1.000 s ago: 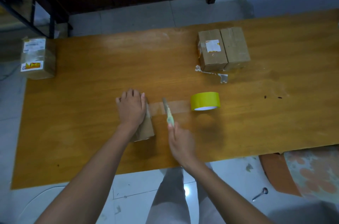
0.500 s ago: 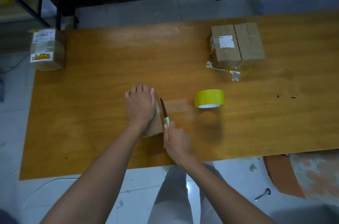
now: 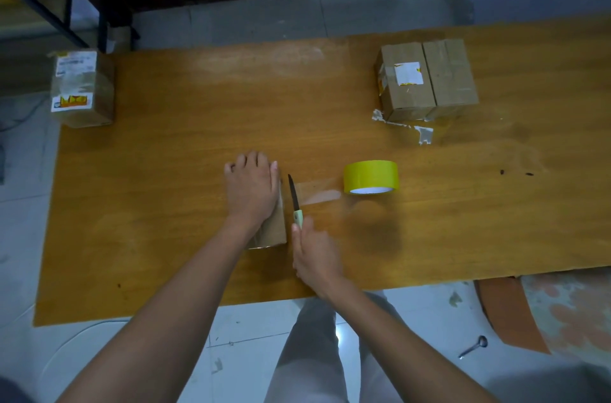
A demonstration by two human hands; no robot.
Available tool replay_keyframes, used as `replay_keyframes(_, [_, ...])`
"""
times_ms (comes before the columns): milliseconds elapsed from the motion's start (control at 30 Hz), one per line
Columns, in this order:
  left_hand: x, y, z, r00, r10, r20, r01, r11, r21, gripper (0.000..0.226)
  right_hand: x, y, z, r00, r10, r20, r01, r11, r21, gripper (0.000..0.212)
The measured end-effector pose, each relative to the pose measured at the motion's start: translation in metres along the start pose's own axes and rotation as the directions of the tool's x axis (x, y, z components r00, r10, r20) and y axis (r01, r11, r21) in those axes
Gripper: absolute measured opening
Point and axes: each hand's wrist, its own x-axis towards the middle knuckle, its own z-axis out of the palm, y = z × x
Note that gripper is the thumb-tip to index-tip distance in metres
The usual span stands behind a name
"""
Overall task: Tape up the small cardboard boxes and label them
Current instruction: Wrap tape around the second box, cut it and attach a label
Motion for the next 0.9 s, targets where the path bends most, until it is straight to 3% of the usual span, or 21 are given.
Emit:
replay_keyframes(367, [-0.004,0.002,0.000,0.999,-0.025,-0.027,0.025,1.000,0.007,0.042,-0.001,0.002,0.016,1.000,-0.009,-0.002,0.009,0.989,-0.150,0.029])
replay_keyframes(533, [-0.004,0.004,-0.002,0.999,-0.031,-0.032,0.032,0.999,0.033,0.043,-0.001,0.001,0.019,0.997,0.068,-0.028,-0.071,0.988,-0.137,0.031])
replay_keyframes(900, [-0.006,-0.026,-0.007,0.999,-0.046,0.003,0.046,0.999,-0.009,0.037,-0.001,0.007,0.008,0.999,0.050,-0.020,-0.051,0.995,-0.081,0.032])
